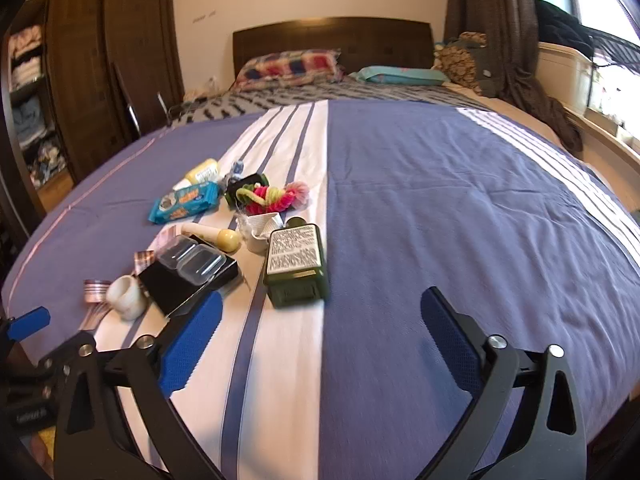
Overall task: Collect trash
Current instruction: 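Grasp the white tape roll with the left tool while the right tool grasps the green bottle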
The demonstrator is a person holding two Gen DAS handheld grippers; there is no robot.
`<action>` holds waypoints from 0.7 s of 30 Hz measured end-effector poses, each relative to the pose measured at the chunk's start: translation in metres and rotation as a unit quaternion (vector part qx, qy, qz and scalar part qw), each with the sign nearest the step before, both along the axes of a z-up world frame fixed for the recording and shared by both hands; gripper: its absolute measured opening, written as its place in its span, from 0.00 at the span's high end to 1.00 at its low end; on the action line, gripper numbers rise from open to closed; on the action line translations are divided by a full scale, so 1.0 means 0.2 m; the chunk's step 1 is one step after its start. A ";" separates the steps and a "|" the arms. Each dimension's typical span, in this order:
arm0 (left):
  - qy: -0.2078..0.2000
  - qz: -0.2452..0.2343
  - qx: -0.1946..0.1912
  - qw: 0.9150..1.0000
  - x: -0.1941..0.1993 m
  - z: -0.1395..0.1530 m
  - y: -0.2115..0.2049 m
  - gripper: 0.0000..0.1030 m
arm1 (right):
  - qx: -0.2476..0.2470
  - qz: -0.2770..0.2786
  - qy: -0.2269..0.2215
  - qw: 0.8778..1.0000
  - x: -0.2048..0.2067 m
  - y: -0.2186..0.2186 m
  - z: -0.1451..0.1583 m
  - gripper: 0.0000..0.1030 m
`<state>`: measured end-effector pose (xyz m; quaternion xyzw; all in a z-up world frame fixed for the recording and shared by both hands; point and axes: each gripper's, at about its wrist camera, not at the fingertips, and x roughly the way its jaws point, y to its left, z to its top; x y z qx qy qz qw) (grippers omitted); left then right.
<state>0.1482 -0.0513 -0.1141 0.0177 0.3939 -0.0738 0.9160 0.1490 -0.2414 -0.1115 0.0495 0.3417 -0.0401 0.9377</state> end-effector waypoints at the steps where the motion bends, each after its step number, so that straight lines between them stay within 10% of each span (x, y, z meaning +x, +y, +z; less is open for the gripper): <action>1: 0.006 -0.008 -0.004 1.000 0.02 -0.01 -0.01 0.23 | -0.002 0.004 0.008 1.000 0.04 0.01 -0.01 0.16; 6: 0.035 -0.029 -0.012 0.999 0.13 -0.08 -0.07 0.45 | 0.010 0.017 0.026 0.999 0.15 0.00 -0.05 0.31; 14: 0.040 -0.035 -0.016 0.998 0.29 -0.11 -0.12 0.49 | 0.012 0.018 0.042 0.999 0.25 -0.01 -0.09 0.33; 21: 0.048 -0.038 -0.019 0.998 0.33 -0.09 -0.11 0.69 | 0.005 0.027 0.046 0.999 0.26 0.01 -0.09 0.58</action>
